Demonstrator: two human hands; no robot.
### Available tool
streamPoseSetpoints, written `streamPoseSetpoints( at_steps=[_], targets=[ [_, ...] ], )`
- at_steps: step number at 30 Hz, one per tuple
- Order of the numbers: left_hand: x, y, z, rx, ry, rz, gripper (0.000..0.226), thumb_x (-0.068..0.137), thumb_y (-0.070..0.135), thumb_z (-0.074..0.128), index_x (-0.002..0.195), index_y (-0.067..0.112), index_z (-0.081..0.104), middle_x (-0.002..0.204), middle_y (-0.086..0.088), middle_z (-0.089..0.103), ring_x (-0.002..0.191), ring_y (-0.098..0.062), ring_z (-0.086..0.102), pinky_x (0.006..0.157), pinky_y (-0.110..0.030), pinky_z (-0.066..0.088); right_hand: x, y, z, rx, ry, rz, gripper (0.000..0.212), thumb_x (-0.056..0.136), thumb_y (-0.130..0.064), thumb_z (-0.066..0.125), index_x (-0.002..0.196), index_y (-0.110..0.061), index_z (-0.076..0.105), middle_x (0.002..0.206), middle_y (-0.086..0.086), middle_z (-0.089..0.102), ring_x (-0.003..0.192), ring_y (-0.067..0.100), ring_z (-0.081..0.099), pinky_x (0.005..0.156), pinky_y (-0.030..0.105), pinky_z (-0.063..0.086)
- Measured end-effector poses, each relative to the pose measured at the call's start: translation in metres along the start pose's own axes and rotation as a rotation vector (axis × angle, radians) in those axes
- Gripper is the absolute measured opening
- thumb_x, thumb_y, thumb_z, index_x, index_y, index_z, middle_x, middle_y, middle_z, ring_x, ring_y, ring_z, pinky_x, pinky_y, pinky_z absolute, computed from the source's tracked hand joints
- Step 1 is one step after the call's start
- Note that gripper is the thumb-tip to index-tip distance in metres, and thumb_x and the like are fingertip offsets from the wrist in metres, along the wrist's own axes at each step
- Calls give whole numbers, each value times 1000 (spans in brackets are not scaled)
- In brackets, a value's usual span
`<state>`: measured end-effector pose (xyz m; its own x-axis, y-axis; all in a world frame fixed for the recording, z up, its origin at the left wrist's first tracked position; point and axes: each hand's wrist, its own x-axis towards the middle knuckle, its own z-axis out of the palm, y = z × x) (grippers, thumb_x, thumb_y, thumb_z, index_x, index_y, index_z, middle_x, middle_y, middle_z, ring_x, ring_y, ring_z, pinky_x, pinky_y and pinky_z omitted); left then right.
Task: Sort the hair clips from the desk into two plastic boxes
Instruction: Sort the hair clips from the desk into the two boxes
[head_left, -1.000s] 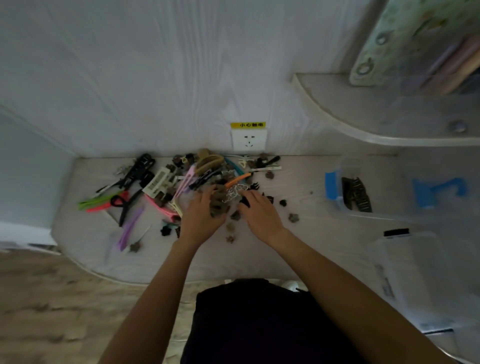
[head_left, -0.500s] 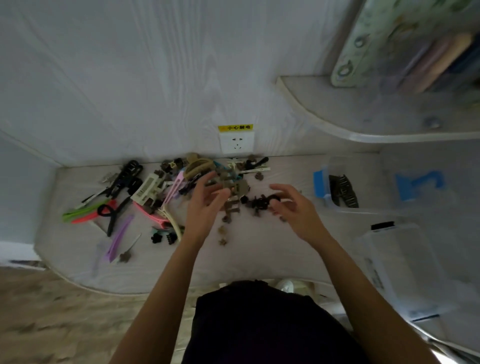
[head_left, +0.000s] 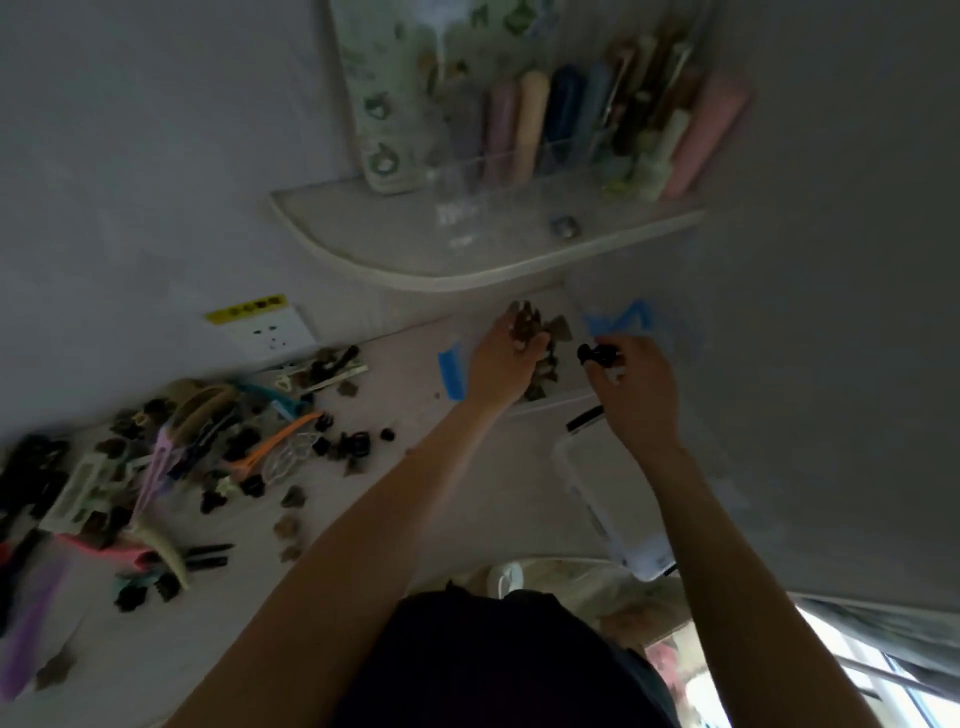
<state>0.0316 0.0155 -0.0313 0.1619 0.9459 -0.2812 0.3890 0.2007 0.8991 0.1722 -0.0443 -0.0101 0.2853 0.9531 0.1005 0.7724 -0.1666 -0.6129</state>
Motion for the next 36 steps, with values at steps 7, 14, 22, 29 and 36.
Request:
streamPoseSetpoints(
  at_steps=[7,14,22,29,36],
  targets=[
    [16,3,26,322,-103,-49,50,96,32,46,137,5,34,131,-18,54,119,-32,51,93,-32,40,22,14,5,-87,-106,-104,25,84,-10,64,109,-6,61,107,20,60,99,33,57,82,35,46],
    [1,-31,-25,763,67,364,30,89,19,48,117,20,61,117,-5,64,113,-26,53,103,-40,35,31,20,20,-409,-160,-222,23,88,-25,57,98,-7,67,101,16,66,101,33,56,99,40,37],
    [-53,-56,-87,403,357,450,25,91,19,48,110,15,64,108,-3,69,96,-12,59,83,-19,43,-1,-23,41,-120,-120,-312,23,83,-18,50,95,-10,67,98,14,67,96,35,57,89,39,41],
    [-132,-122,-171,343,665,4,22,92,24,54,111,18,64,97,-1,69,86,-14,62,74,-22,45,-53,-121,118,76,-483,-577,26,89,-16,50,111,-13,62,110,7,63,107,24,51,92,30,37],
    [-124,-183,-277,374,542,-234,47,87,28,60,128,10,48,124,-11,55,113,-26,53,93,-36,41,-67,-171,218,-151,-855,-652,51,90,-20,52,138,-15,38,147,13,32,135,31,27,110,41,27]
  ],
)
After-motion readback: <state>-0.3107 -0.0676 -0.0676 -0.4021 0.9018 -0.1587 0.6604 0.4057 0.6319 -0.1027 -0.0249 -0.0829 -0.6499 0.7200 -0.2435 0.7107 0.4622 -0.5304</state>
